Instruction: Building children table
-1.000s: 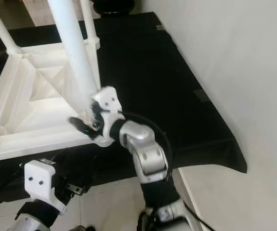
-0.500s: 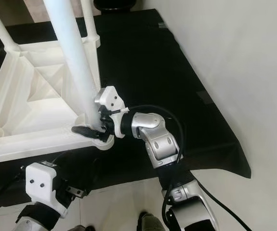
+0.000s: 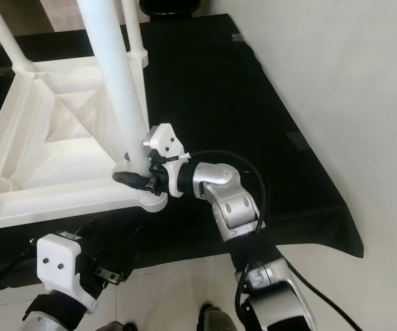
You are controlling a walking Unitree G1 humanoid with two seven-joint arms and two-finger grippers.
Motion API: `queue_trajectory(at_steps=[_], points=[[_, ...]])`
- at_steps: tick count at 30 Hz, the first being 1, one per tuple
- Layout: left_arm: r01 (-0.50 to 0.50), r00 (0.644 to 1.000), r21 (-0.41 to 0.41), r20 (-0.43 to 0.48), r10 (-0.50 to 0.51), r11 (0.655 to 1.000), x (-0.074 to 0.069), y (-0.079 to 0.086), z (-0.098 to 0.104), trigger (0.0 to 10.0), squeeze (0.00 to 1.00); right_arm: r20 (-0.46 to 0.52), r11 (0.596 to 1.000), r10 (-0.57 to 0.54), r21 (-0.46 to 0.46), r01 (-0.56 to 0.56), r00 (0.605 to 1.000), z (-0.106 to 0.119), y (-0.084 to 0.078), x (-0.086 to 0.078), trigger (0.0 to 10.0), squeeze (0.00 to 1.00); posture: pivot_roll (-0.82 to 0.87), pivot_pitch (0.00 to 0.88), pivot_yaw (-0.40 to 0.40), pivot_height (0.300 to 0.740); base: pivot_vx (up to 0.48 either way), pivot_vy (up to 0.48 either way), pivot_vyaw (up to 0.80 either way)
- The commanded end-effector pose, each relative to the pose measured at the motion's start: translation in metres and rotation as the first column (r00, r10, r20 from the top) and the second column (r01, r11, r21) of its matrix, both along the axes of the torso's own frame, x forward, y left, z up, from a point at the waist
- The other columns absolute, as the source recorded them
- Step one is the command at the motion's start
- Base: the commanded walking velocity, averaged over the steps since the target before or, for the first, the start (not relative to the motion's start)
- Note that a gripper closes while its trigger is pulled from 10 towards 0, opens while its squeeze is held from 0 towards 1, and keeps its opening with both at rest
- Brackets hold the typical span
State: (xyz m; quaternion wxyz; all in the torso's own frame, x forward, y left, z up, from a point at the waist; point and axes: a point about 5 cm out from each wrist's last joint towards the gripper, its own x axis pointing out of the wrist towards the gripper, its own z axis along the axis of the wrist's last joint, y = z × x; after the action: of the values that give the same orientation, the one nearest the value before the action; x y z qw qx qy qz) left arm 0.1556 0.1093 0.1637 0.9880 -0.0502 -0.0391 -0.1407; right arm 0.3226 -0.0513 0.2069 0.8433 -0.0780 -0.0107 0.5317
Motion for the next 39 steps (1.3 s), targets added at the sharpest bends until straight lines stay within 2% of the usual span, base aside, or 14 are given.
queue_trajectory(at_steps=[1, 2, 3, 4, 5, 7, 9, 10, 14, 15, 20, 28, 35, 39], points=[[-0.005, 1.0, 0.0, 0.001, 0.005, 1.0, -0.001, -0.001, 0.0, 10.0, 0.0, 0.006, 0.915, -0.401, -0.034, 0.401, 0.916, -0.008, -0.01, 0.009, 0.0, 0.0, 0.0, 0.202, -0.033, 0.74, 0.0, 0.0, 0.0], [-0.006, 1.0, 0.0, 0.001, 0.006, 1.0, -0.001, 0.0, -0.001, 10.0, 0.0, 0.046, 0.806, -0.589, -0.049, 0.59, 0.807, -0.009, -0.018, 0.013, 0.0, 0.0, 0.0, 0.202, -0.033, 0.74, 0.0, 0.0, 0.0], [-0.006, 1.0, 0.0, 0.001, 0.006, 1.0, -0.001, 0.0, -0.001, 10.0, 0.0, 0.046, 0.806, -0.589, -0.049, 0.59, 0.807, -0.009, -0.018, 0.013, 0.0, 0.0, 0.0, 0.202, -0.033, 0.74, 0.0, 0.0, 0.0], [-0.006, 1.0, 0.001, 0.002, 0.006, 1.0, -0.001, 0.001, -0.001, 10.0, 0.0, 0.057, 0.739, -0.671, -0.029, 0.673, 0.739, -0.009, -0.012, 0.0, 0.0, 0.0, -0.01, 0.208, -0.019, 0.74, 0.0, 0.0, 0.0], [-0.006, 1.0, 0.001, 0.002, 0.006, 1.0, -0.001, 0.001, -0.001, 10.0, 0.0, 0.057, 0.739, -0.671, -0.029, 0.673, 0.739, -0.009, -0.012, 0.0, 0.0, 0.0, -0.01, 0.208, -0.019, 0.74, 0.0, 0.0, 0.0], [-0.005, 1.0, 0.003, 0.003, 0.005, 1.0, 0.0, 0.001, 0.0, 10.0, 0.0, -0.005, 0.853, -0.522, 0.009, 0.522, 0.853, -0.007, 0.016, -0.021, 0.0, 0.0, -0.01, 0.208, -0.019, 0.74, 0.0, 0.0, 0.0], [-0.004, 1.0, 0.003, 0.003, 0.004, 1.0, 0.001, 0.001, -0.001, 10.0, 0.0, -0.025, 0.87, -0.492, 0.027, 0.493, 0.87, -0.006, 0.022, -0.022, 0.0, 0.0, -0.01, 0.191, -0.015, 0.74, 0.0, 0.0, 0.0], [-0.004, 1.0, 0.004, 0.002, 0.004, 1.0, 0.002, 0.002, -0.002, 10.0, 0.0, -0.04, 0.871, -0.488, 0.038, 0.489, 0.872, -0.006, 0.026, -0.018, 10.0, 0.0, -0.01, 0.183, -0.012, 0.74, 0.0, 0.0, 0.0], [-0.01, 1.0, 0.007, 0.004, 0.01, 1.0, 0.004, 0.002, -0.002, 10.0, 0.0, -0.067, 0.919, -0.372, 0.117, 0.377, 0.926, 0.002, 0.037, -0.019, 10.0, 0.0, -0.01, 0.18, -0.012, 0.74, 0.0, 0.0, 0.0], [-0.014, 1.0, 0.008, 0.006, 0.014, 1.0, 0.005, 0.003, -0.002, 10.0, 0.0, -0.067, 0.933, -0.319, 0.15, 0.326, 0.945, 0.006, 0.04, -0.023, 10.0, 1.0, -0.01, 0.179, -0.012, 0.74, 0.0, 0.0, 0.0], [-0.024, 1.0, 0.013, 0.011, 0.024, 1.0, 0.007, 0.004, -0.002, 10.0, 0.0, -0.079, 0.93, -0.306, 0.188, 0.315, 0.949, 0.01, 0.04, -0.029, 10.0, 1.0, -0.02, 0.165, -0.009, 0.74, 0.0, 0.0, 0.0], [-0.102, 0.995, 0.017, 0.007, 0.102, 0.995, 0.017, 0.016, -0.002, 10.0, 0.0, -0.059, 0.953, -0.263, 0.139, 0.269, 0.963, -0.006, 0.004, -0.044, 10.0, 1.0, -0.04, 0.151, 0.01, 0.74, 0.0, 0.0, 0.0], [-0.221, 0.975, 0.051, 0.007, 0.221, 0.974, 0.031, 0.035, -0.004, 10.0, 0.0, -0.026, 0.872, -0.481, 0.095, 0.481, 0.877, -0.029, -0.048, -0.046, 10.0, 1.0, -0.03, 0.121, 0.036, 0.74, 0.0, 0.0, 0.0], [-0.248, 0.969, 0.062, 0.005, 0.248, 0.967, 0.033, 0.04, -0.005, 10.0, 0.0, -0.032, 0.85, -0.519, 0.082, 0.52, 0.854, -0.034, -0.057, -0.046, 10.0, 1.0, -0.03, 0.113, 0.039, 0.74, 0.0, 0.0, 0.0]])
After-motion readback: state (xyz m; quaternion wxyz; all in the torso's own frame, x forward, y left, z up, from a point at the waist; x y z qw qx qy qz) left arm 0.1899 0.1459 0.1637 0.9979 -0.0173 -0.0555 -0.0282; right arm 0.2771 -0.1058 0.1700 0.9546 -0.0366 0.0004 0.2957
